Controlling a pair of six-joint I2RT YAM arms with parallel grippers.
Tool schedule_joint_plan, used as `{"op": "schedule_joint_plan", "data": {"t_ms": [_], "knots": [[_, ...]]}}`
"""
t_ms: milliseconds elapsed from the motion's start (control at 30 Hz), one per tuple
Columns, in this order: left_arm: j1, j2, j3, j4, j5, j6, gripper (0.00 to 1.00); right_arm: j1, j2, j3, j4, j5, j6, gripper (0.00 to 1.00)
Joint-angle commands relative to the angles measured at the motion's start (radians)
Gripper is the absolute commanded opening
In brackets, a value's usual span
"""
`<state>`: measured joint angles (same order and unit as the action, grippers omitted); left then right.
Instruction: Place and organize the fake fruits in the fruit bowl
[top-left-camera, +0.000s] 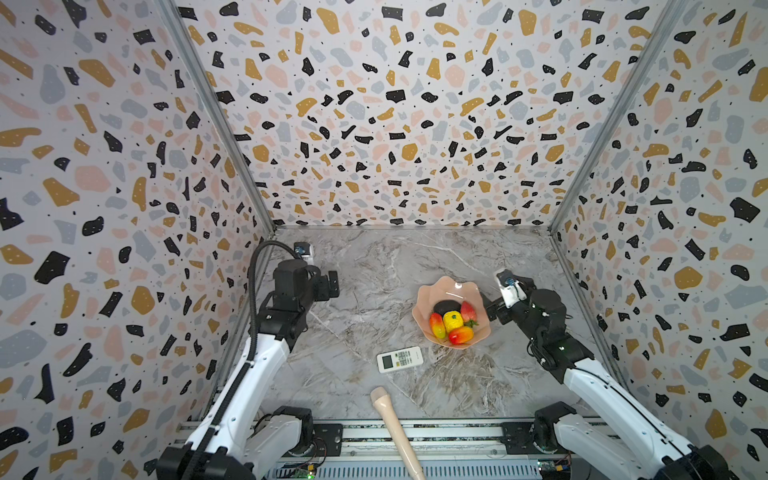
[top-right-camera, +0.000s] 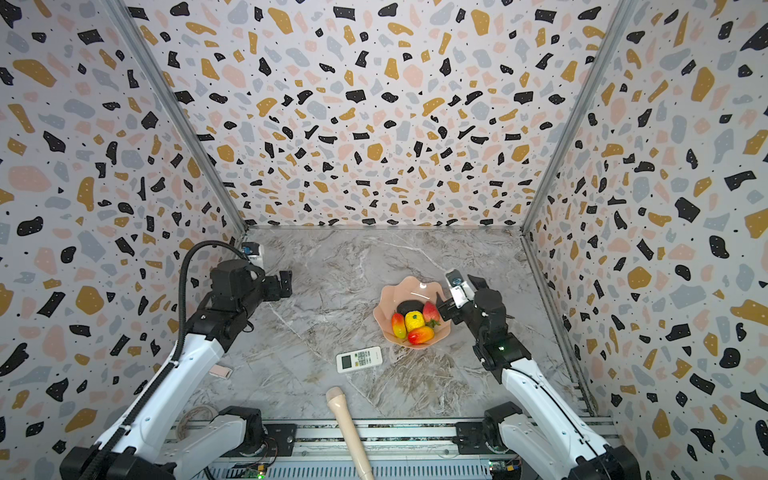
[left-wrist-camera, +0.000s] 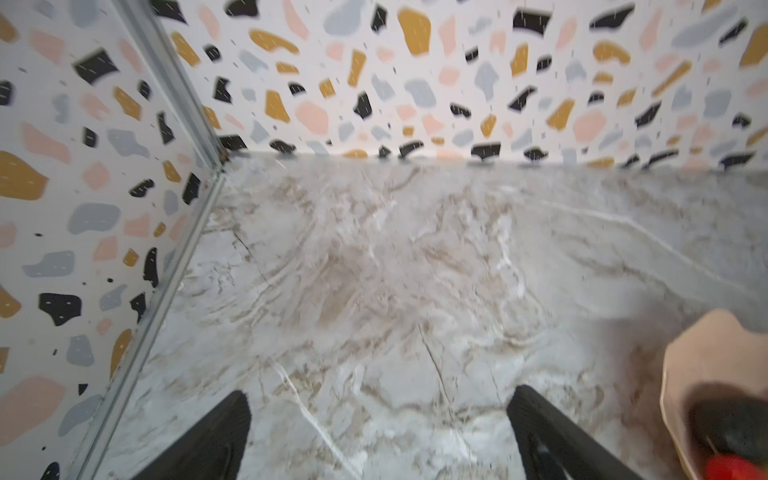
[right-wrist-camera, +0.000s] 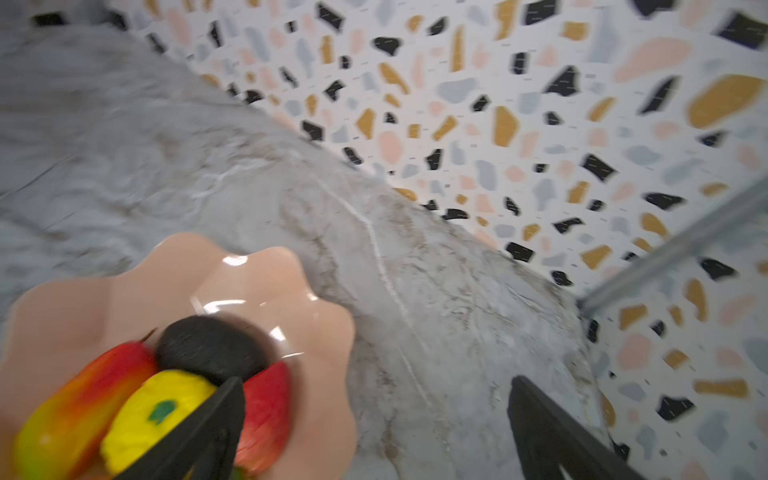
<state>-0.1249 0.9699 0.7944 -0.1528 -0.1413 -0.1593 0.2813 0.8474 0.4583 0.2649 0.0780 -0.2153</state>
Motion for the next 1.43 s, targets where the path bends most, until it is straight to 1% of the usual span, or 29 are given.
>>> {"op": "schedule_joint_plan", "data": {"t_ms": [0,67,100,133,200,267,367,400,433,467,500,567,600,633,667,700,733,767,800,833,867,900,967,1033,1100,1167,1233,1267,1400], "knots": [[-0.001,-0.047,-0.170,0.340,-0.161,-0.048,1.00,-0.115,-0.024,-0.132,0.325,0.147,0.224,0.99],[-0.001,-0.068,-0.294,0.501,-0.216,0.000,1.00,-0.187,-0.013,-0.203,0.414,0.175,0.267,0.99],[-0.001,-0.072,-0.359,0.580,-0.255,0.021,0.99,-0.207,0.001,-0.239,0.463,0.209,0.277,0.99],[-0.001,-0.072,-0.414,0.649,-0.289,0.034,1.00,-0.217,0.019,-0.267,0.508,0.240,0.287,0.99],[-0.001,-0.054,-0.523,0.797,-0.364,0.045,0.99,-0.228,0.077,-0.319,0.613,0.264,0.279,0.99],[-0.001,-0.007,-0.581,0.890,-0.406,0.056,1.00,-0.228,0.152,-0.356,0.723,0.250,0.277,0.99],[0.001,0.091,-0.610,0.981,-0.425,0.086,1.00,-0.229,0.288,-0.398,0.906,0.187,0.289,0.99],[0.001,0.123,-0.615,1.012,-0.423,0.098,1.00,-0.229,0.341,-0.405,0.969,0.187,0.290,0.99],[0.001,0.165,-0.624,1.067,-0.421,0.109,1.00,-0.225,0.378,-0.400,1.001,0.188,0.304,0.99],[0.001,0.208,-0.634,1.137,-0.422,0.121,0.99,-0.231,0.406,-0.386,0.996,0.159,0.320,0.99],[0.001,0.233,-0.627,1.156,-0.422,0.133,1.00,-0.230,0.444,-0.380,1.021,0.159,0.319,0.99],[0.012,0.275,-0.557,1.059,-0.378,0.126,0.99,-0.226,0.552,-0.361,1.131,0.150,0.298,0.99],[0.013,0.299,-0.543,1.062,-0.359,0.136,1.00,-0.217,0.557,-0.330,1.087,0.141,0.287,0.99],[0.013,0.318,-0.518,1.037,-0.338,0.135,1.00,-0.208,0.553,-0.287,0.967,0.144,0.279,0.99],[0.013,0.335,-0.508,1.048,-0.320,0.124,1.00,-0.199,0.568,-0.258,0.926,0.148,0.274,0.99],[0.013,0.351,-0.530,1.123,-0.280,0.117,0.99,-0.191,0.585,-0.240,0.916,0.152,0.261,0.99],[0.011,0.394,-0.573,1.231,-0.248,0.138,1.00,-0.174,0.606,-0.218,0.887,0.152,0.242,0.99],[0.011,0.434,-0.614,1.350,-0.254,0.129,1.00,-0.160,0.624,-0.216,0.915,0.168,0.234,0.99],[0.011,0.448,-0.654,1.438,-0.261,0.131,1.00,-0.169,0.615,-0.225,0.922,0.150,0.238,0.99],[0.013,0.449,-0.653,1.433,-0.271,0.124,0.99,-0.179,0.619,-0.247,0.924,0.130,0.250,0.99],[0.013,0.434,-0.634,1.370,-0.270,0.123,1.00,-0.181,0.669,-0.286,1.096,0.137,0.236,0.99],[0.013,0.420,-0.622,1.324,-0.266,0.121,1.00,-0.176,0.679,-0.282,1.120,0.148,0.227,0.99],[0.013,0.438,-0.633,1.375,-0.271,0.122,1.00,-0.177,0.637,-0.263,0.992,0.138,0.241,0.99],[0.013,0.423,-0.626,1.338,-0.268,0.122,1.00,-0.173,0.642,-0.270,1.018,0.148,0.237,0.99],[0.013,0.429,-0.632,1.363,-0.270,0.123,1.00,-0.160,0.639,-0.270,1.016,0.162,0.229,0.99],[0.013,0.424,-0.630,1.349,-0.268,0.123,1.00,-0.160,0.642,-0.273,1.026,0.164,0.228,0.99],[0.013,0.425,-0.632,1.353,-0.269,0.123,1.00,-0.165,0.646,-0.256,0.995,0.145,0.235,0.99],[0.013,0.425,-0.632,1.352,-0.270,0.123,1.00,-0.179,0.651,-0.260,1.008,0.125,0.237,0.99],[0.013,0.425,-0.632,1.352,-0.270,0.122,1.00,-0.179,0.642,-0.265,1.013,0.126,0.235,0.99]]}}
